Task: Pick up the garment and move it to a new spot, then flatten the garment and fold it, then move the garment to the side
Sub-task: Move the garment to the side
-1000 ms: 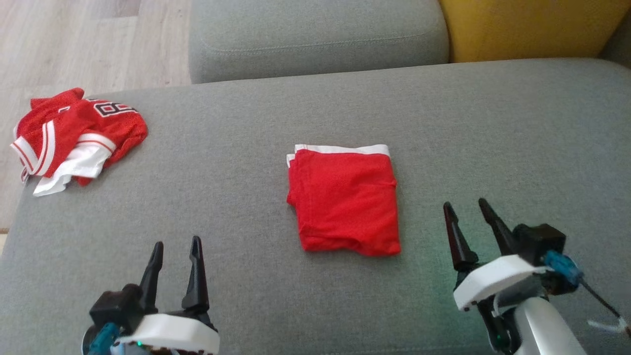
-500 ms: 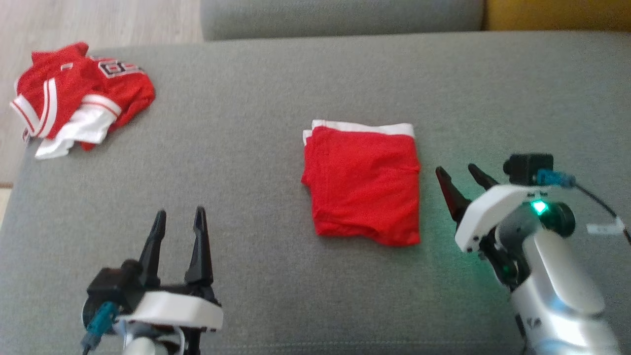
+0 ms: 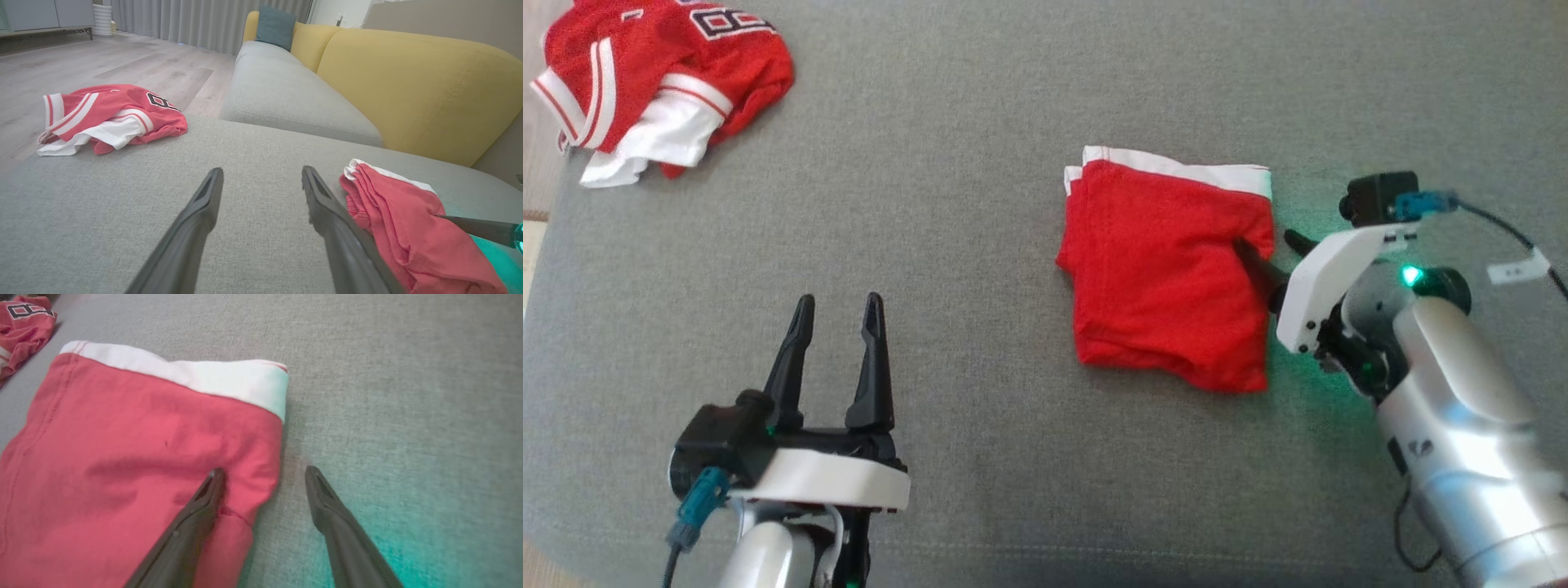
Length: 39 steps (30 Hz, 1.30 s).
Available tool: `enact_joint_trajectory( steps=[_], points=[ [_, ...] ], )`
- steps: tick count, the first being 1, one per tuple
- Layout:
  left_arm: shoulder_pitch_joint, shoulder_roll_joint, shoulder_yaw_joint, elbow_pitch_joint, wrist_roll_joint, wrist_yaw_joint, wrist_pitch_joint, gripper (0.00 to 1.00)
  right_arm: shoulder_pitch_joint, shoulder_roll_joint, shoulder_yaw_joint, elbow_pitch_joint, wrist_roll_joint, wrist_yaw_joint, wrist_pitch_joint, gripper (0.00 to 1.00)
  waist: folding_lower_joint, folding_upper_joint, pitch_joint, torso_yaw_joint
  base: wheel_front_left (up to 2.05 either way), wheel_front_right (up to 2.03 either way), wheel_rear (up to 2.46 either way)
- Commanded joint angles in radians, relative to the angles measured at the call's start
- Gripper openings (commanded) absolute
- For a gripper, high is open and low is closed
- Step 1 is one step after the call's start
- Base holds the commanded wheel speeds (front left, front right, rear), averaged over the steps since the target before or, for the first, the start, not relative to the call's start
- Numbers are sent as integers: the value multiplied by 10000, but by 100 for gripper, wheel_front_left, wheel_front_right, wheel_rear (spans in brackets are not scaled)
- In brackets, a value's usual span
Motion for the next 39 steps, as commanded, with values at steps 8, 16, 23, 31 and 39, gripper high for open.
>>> enact_joint_trajectory(
  steps=[8, 16, 23, 31, 39],
  points=[
    [-528, -16, 245, -394, 62, 46, -61, 100, -931, -183, 989, 122, 1188, -9, 482, 35, -1, 0, 408, 68, 0, 0, 0],
    [-612, -16, 271, -491, 114, 46, -61, 100, -1227, -651, 1916, -138, 1855, -9, 220, 0, -1, 0, 488, -306, 0, 0, 0],
    [-636, -16, 111, -615, 288, -83, -61, 100, -1447, -1694, 2378, -718, 1852, -9, -49, 0, -1, 0, 581, -1081, 0, 0, 0],
    [-657, -12, -217, -703, 458, -184, -61, 100, -1426, -2795, 2056, -1366, 1834, -9, -78, 0, -1, 0, 751, -2196, 0, 0, 0],
    [-889, 164, -401, -787, 651, -252, 27, 100, -1180, -3365, 1064, -1711, 1519, -9, -107, 0, -1, 0, 1182, -3376, 0, 0, 0]
  ],
)
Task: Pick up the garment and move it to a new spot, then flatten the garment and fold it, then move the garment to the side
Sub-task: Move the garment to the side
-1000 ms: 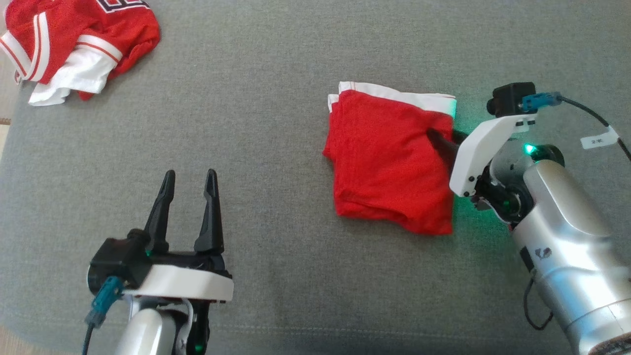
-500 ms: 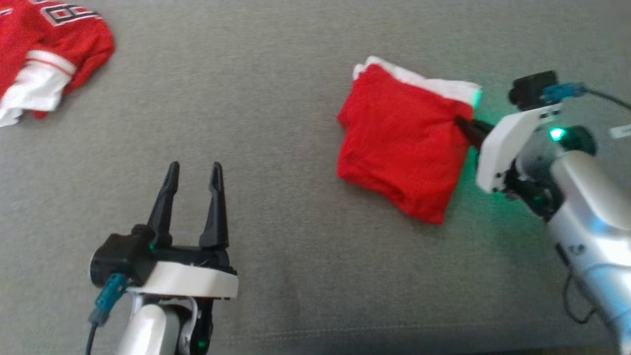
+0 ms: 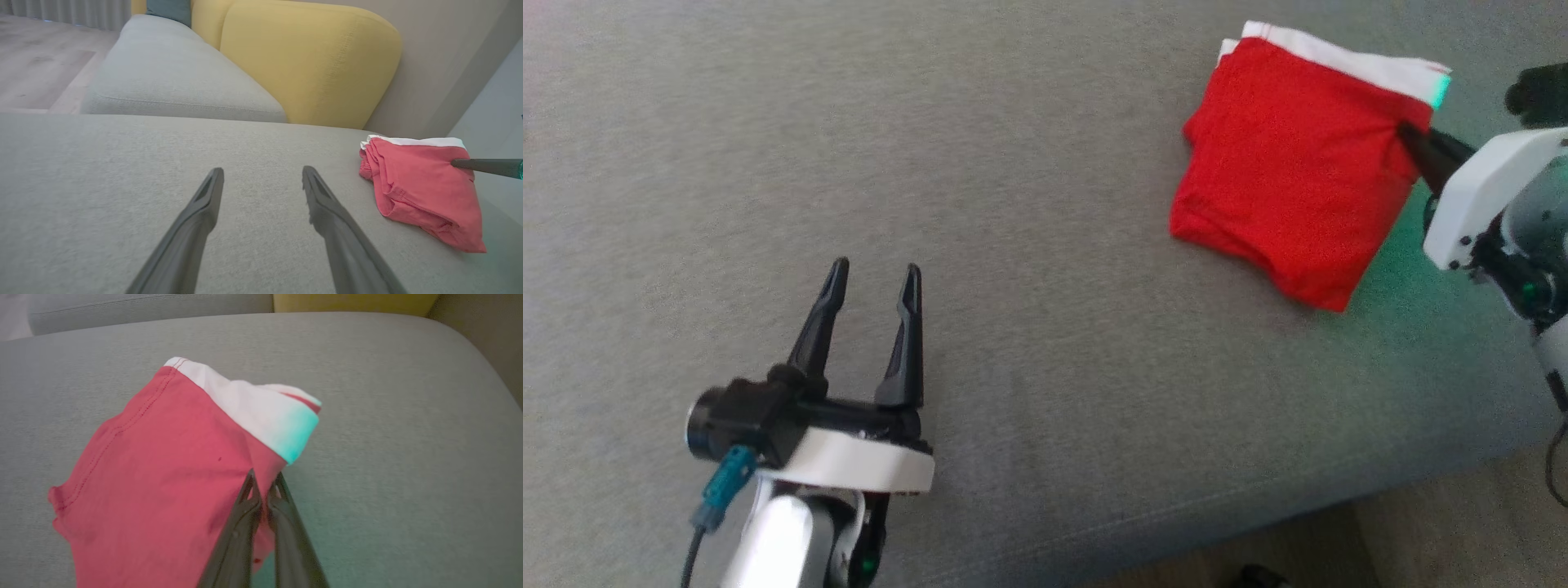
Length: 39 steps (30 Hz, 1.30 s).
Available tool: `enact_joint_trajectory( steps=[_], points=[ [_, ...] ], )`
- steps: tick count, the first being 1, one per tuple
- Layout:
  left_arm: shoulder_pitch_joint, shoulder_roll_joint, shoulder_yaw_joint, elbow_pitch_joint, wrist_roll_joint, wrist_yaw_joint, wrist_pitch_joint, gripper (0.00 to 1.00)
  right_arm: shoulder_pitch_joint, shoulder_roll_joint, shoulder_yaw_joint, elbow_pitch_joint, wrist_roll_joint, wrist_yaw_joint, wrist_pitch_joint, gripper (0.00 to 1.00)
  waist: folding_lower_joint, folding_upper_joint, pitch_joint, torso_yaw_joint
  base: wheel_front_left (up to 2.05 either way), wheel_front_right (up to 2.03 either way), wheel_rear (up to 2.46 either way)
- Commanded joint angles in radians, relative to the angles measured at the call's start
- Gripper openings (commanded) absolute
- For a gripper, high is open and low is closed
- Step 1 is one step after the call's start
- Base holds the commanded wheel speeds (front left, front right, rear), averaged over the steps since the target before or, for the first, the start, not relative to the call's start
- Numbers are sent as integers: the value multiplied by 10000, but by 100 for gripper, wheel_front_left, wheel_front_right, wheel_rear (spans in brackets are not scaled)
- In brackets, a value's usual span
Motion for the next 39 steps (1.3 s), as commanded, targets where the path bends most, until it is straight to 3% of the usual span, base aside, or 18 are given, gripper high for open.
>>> enact_joint_trajectory(
  steps=[1, 9, 17, 28, 39],
  points=[
    [-400, 90, 216, -428, 120, -65, 20, 100, -21, -297, -119, -312, -106, -9, -91, 0, -1, 0, 256, -361, 0, 0, 0],
    [-693, 311, 182, -600, 207, -99, 190, 100, -172, -49, -1041, 5, -1181, -9, -532, 0, -1, 0, 632, -754, 0, 0, 0],
    [-991, 471, 110, -993, 319, -83, 340, 100, -1424, 146, -1872, 1238, -2669, -9, -844, 0, -1, 0, 1114, -301, 0, 0, 0],
    [-1290, 491, 7, -1599, 447, 43, 306, 100, -2779, -697, -2786, 2612, -4326, -9, -765, 0, -1, 0, 1787, 611, 0, 0, 0],
    [-1381, 514, -88, -1879, 477, 109, 273, 100, -3551, -1317, -3556, 3059, -5916, -9, -401, 0, -1, 0, 2191, 930, 0, 0, 0]
  ],
)
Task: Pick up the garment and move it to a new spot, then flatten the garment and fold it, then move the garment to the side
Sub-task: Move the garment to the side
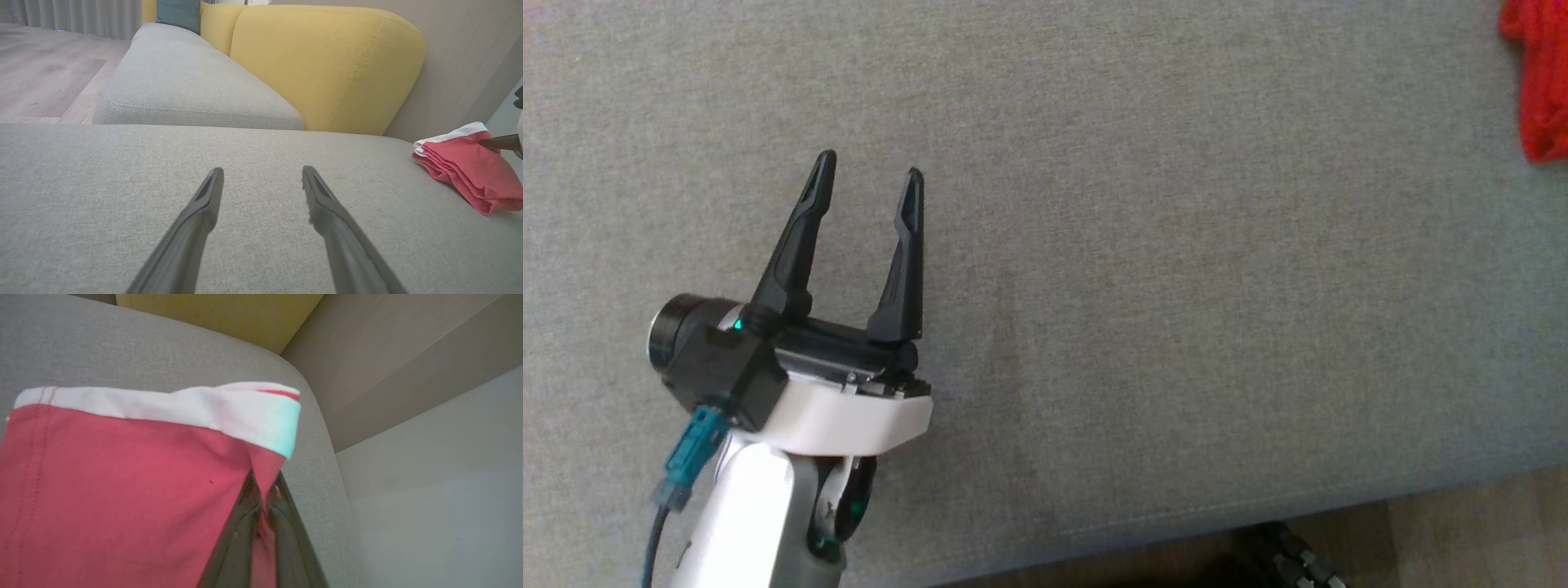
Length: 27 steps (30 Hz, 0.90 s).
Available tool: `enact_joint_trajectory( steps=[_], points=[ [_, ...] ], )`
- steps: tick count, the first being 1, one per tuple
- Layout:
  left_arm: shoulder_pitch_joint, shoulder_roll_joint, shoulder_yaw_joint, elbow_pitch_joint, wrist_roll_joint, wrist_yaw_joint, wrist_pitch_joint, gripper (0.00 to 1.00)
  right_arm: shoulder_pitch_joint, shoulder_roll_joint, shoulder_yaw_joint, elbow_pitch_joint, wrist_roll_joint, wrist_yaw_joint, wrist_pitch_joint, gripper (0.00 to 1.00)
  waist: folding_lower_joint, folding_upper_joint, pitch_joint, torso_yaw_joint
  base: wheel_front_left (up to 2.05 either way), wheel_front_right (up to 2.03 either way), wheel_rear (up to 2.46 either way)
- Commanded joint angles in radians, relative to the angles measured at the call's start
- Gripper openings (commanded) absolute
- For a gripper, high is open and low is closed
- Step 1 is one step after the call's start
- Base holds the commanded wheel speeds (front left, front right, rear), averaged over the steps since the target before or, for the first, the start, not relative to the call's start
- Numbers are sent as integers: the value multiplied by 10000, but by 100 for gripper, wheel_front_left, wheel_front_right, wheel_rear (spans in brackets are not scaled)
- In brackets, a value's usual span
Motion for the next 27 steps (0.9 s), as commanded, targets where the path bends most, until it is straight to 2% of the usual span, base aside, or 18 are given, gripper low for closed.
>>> enact_joint_trajectory(
  steps=[1, 6, 12, 13, 14, 15, 16, 17, 25, 27],
  points=[
    [-155, 117, 196, -379, 136, 78, -41, 100, -165, -363, -119, -263, -144, -9, 41, 0, -1, 0, 22, 19, 0, 0, 0],
    [-190, 116, 138, -391, 135, 107, -47, 100, -249, -495, -734, -373, -1208, -9, 103, 0, -1, 0, 37, 141, 0, 0, 0],
    [-187, 110, 109, -353, 92, 154, -71, 100, -147, -307, -1392, -768, -2250, -9, -160, 0, -1, 0, -21, 244, 0, 0, 0],
    [-189, 113, 106, -350, 84, 158, -73, 100, -117, -266, -1503, -846, -2413, -9, -225, 5, -1, 0, -28, 256, 0, 0, 0],
    [-189, 117, 101, -348, 78, 163, -76, 100, -91, -216, -1618, -894, -2543, -9, -293, 39, -1, 0, -39, 269, 0, 0, 0],
    [-187, 119, 96, -342, 71, 167, -78, 100, -58, -145, -1729, -928, -2654, -9, -353, 59, -1, 0, -58, 281, 0, 0, 0],
    [-180, 120, 92, -333, 64, 175, -82, 100, -9, -28, -1853, -967, -2745, -9, -375, 83, -1, 0, -86, 290, 0, 0, 0],
    [-167, 121, 88, -323, 56, 185, -84, 100, 49, 96, -1987, -1049, -2832, -9, -433, 100, -1, 0, -115, 297, 0, 0, 0],
    [-47, 181, 103, -309, -18, 286, -28, 100, 846, 1035, -2859, -2107, -3695, -9, -409, 100, -1, 0, -369, 314, 0, 0, 0],
    [-39, 188, 100, -297, -30, 306, -18, 100, 994, 1068, -2832, -2183, -3606, -9, -574, 100, -1, 0, -437, 311, 0, 0, 0]
  ],
)
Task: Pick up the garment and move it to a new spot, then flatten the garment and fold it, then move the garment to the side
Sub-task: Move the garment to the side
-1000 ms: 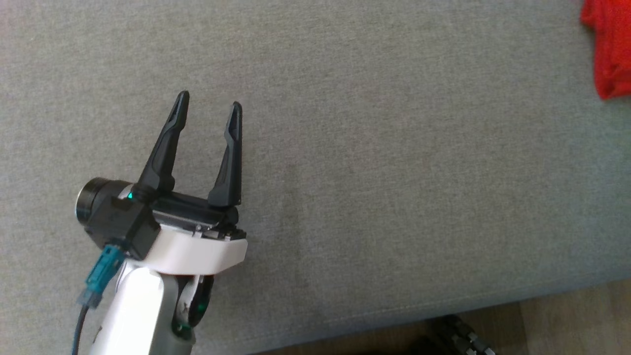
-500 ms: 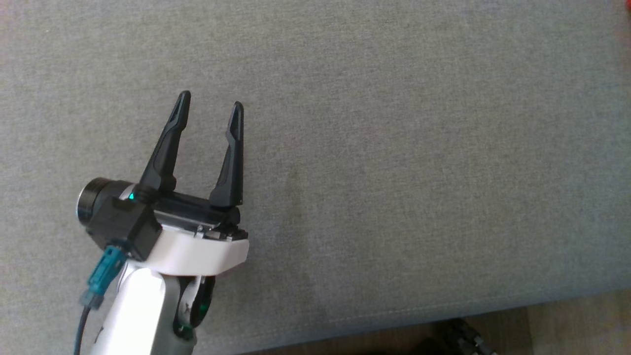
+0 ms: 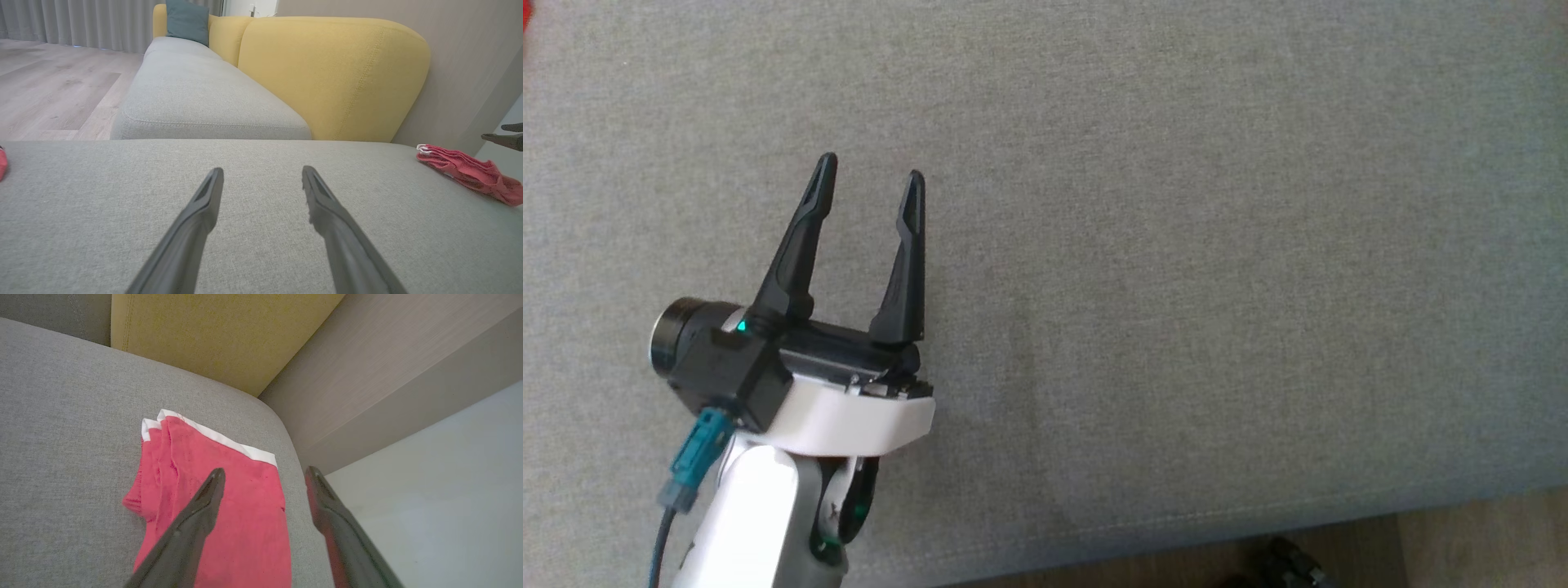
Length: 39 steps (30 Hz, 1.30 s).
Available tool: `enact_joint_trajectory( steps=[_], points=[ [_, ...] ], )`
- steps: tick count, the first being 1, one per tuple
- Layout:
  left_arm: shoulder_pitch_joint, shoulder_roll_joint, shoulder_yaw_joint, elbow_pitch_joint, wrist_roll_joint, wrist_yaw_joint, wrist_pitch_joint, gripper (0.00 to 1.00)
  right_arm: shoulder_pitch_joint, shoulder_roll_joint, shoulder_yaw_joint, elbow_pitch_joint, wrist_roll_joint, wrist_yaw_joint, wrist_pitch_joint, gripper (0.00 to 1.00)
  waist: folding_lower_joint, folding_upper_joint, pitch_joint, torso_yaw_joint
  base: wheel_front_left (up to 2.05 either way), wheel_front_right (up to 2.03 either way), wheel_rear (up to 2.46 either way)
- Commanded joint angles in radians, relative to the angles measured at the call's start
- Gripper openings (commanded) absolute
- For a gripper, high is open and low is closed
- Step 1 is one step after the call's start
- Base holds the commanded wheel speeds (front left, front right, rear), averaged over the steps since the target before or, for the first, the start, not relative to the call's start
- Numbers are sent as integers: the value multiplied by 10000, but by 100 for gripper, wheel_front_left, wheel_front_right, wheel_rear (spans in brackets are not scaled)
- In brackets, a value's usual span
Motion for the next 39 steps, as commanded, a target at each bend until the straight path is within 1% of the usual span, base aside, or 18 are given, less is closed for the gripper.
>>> enact_joint_trajectory(
  steps=[1, 5, 8, 9, 18, 24, 28, 32, 35, 39],
  points=[
    [-43, 94, 231, -270, -28, 55, -8, 100, 150, -199, 102, -395, 153, -9, -277, 100, 0, 0, -87, -4, 0, 0, 0],
    [-30, 97, 254, -173, -88, 87, -28, 100, 121, -320, 710, -76, 727, -9, -877, 100, 0, 0, -332, -13, 0, 0, 0],
    [-44, 87, 323, -37, -182, 110, -71, 100, -76, -97, 1310, 203, 1044, -9, -1342, 100, 0, 0, -635, -22, 0, 0, 0],
    [-44, 87, 323, -37, -182, 110, -71, 100, -76, -97, 1310, 203, 1044, -9, -1342, 100, 0, 0, -635, -22, 0, 0, 0],
    [34, 2, 865, 1055, -738, 256, -241, 100, -6, 916, 3164, 1033, 2423, -9, -2997, 100, 0, 0, -2078, 109, 0, 0, 0],
    [366, -161, 1170, 1839, -1034, 423, -348, 100, 789, 1832, 3933, 976, 3699, -9, -3925, 100, 0, 0, -3085, 242, 0, 0, 0],
    [763, -256, 1338, 2351, -1159, 531, -379, 100, 1758, 2520, 4119, 695, 4427, -9, -4443, 100, 0, 0, -3815, 333, 0, 0, 0],
    [1291, -342, 1495, 2670, -1228, 647, -389, 100, 2998, 3196, 3944, 167, 4751, -9, -4784, 100, 0, 0, -4509, 436, 0, 0, 0],
    [1744, -405, 1616, 2770, -1243, 725, -391, 100, 4010, 3622, 3686, -444, 4761, -9, -4924, 100, 0, 0, -4967, 504, 0, 0, 0],
    [2345, -480, 1608, 2782, -1194, 811, -392, 100, 5364, 3951, 3376, -1441, 4562, -9, -4965, 100, 0, 0, -5408, 605, 0, 0, 0]
  ],
)
